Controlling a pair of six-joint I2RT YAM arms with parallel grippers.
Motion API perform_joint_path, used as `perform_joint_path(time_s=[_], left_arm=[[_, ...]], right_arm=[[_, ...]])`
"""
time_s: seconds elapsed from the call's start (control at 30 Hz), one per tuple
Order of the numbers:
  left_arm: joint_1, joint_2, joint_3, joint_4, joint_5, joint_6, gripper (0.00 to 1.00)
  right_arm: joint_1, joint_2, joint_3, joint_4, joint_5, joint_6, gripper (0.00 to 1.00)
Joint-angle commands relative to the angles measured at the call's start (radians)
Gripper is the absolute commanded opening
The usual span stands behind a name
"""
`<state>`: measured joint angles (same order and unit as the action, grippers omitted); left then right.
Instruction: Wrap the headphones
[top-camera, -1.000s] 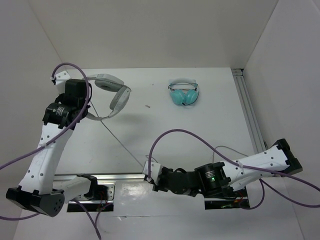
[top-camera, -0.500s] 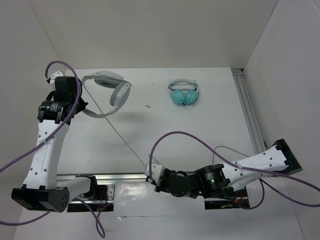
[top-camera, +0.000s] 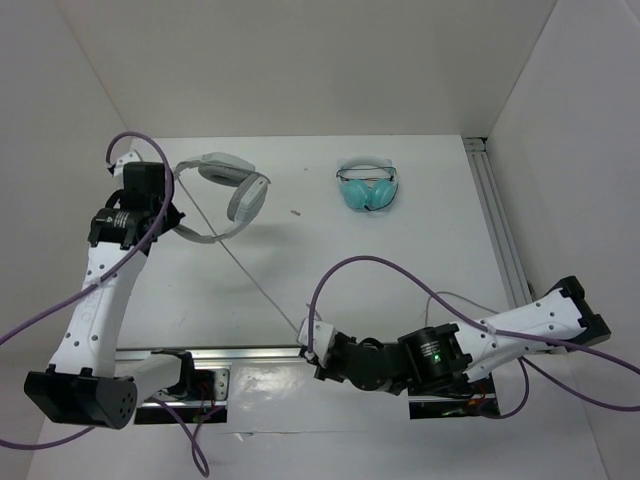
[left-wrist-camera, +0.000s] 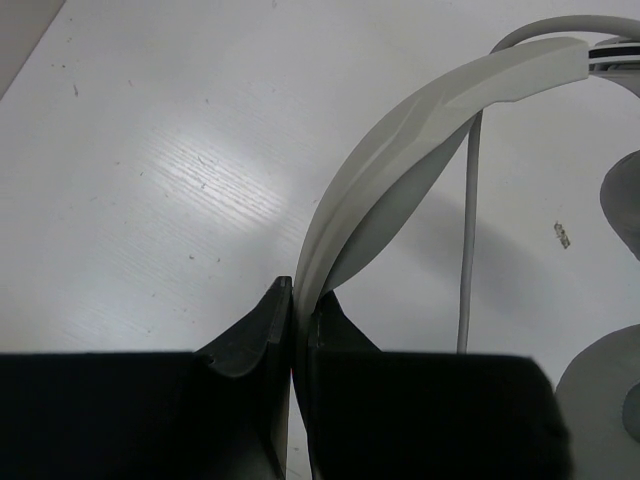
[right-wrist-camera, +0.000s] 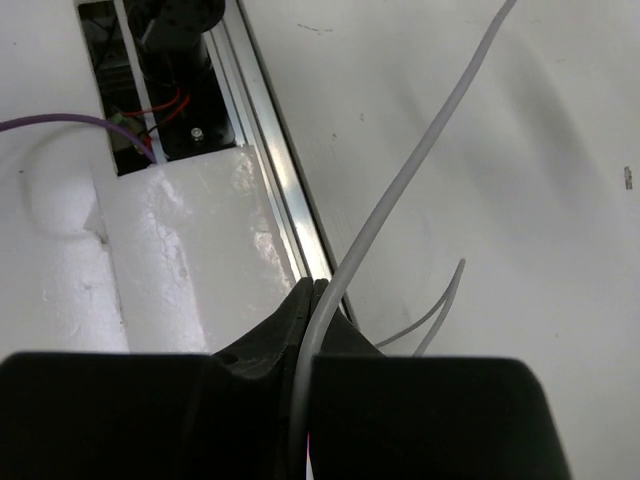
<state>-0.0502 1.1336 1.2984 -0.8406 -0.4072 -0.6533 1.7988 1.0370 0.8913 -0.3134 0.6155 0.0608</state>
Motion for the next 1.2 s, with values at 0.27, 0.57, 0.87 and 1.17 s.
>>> perform_joint_path(time_s=[0.27, 0.57, 0.87, 1.17], left_arm=[[-0.325, -0.029, -0.132, 0.232, -0.243, 0.138, 0.00], [-0.499, -0.073, -0.181, 0.212, -0.240, 0.247, 0.00], [-0.706, -0.143, -0.212, 0.233, -0.179, 0.365, 0.00], [-0.824, -0.222, -0.133, 0.184, -0.268, 0.356, 0.00]], right_arm=[[0.045, 0.179, 0.385, -0.052, 0.130, -0.208, 0.00], [-0.104, 0.186, 0.589, -0.139, 0.251, -0.371, 0.00], [-0.372, 0.199, 0.548, 0.165, 0.303, -0.567, 0.00], [-0.427, 0.302, 0.765, 0.238, 0.326, -0.719, 0.00]])
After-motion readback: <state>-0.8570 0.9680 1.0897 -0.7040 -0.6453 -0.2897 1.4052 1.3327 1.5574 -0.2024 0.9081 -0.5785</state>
